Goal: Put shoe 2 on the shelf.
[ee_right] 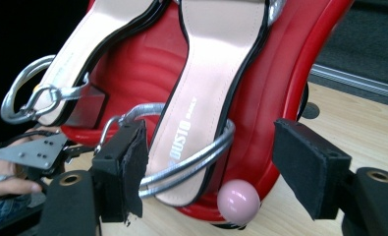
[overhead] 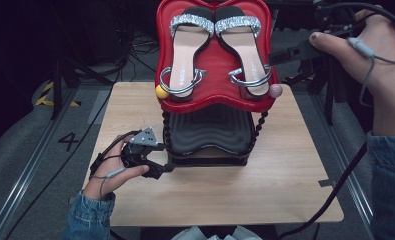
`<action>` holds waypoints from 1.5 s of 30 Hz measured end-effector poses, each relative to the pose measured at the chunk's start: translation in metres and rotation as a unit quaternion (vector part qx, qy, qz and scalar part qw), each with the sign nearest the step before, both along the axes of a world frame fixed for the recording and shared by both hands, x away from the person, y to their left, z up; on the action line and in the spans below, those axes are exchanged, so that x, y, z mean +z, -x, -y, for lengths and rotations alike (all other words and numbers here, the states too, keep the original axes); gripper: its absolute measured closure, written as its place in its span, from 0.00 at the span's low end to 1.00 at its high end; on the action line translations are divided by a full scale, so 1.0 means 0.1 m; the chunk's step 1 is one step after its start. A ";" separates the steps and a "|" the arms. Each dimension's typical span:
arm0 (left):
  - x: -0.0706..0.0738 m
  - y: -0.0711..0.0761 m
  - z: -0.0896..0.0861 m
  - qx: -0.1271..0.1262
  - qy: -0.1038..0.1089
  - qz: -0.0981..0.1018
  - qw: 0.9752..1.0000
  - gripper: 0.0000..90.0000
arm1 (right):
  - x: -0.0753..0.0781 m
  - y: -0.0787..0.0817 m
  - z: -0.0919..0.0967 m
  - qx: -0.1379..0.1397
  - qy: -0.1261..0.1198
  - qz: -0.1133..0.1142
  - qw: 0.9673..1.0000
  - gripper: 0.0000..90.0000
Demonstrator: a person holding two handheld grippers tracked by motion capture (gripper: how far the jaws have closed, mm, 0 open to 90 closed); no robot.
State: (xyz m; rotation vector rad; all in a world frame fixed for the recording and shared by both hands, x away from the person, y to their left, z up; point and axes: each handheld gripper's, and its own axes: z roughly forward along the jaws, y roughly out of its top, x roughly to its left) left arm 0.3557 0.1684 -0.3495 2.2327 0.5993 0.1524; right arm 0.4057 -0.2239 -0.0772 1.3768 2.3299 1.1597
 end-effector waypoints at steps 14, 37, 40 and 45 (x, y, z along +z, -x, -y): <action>0.00 0.00 0.01 -0.001 0.000 -0.003 1.000 0.27 | -0.16 0.30 0.22 0.074 0.014 0.033 0.997 0.34; -0.03 0.07 -0.12 0.019 -0.006 -0.012 1.000 0.27 | -0.86 0.49 0.61 0.143 0.015 0.059 0.988 0.36; -0.02 0.09 -0.15 0.023 -0.008 -0.012 1.000 0.27 | -0.98 0.49 0.64 0.153 0.010 0.056 0.987 0.35; -0.02 0.10 -0.19 0.028 -0.006 -0.011 1.000 0.27 | -1.18 0.49 0.65 0.170 0.012 0.057 0.984 0.35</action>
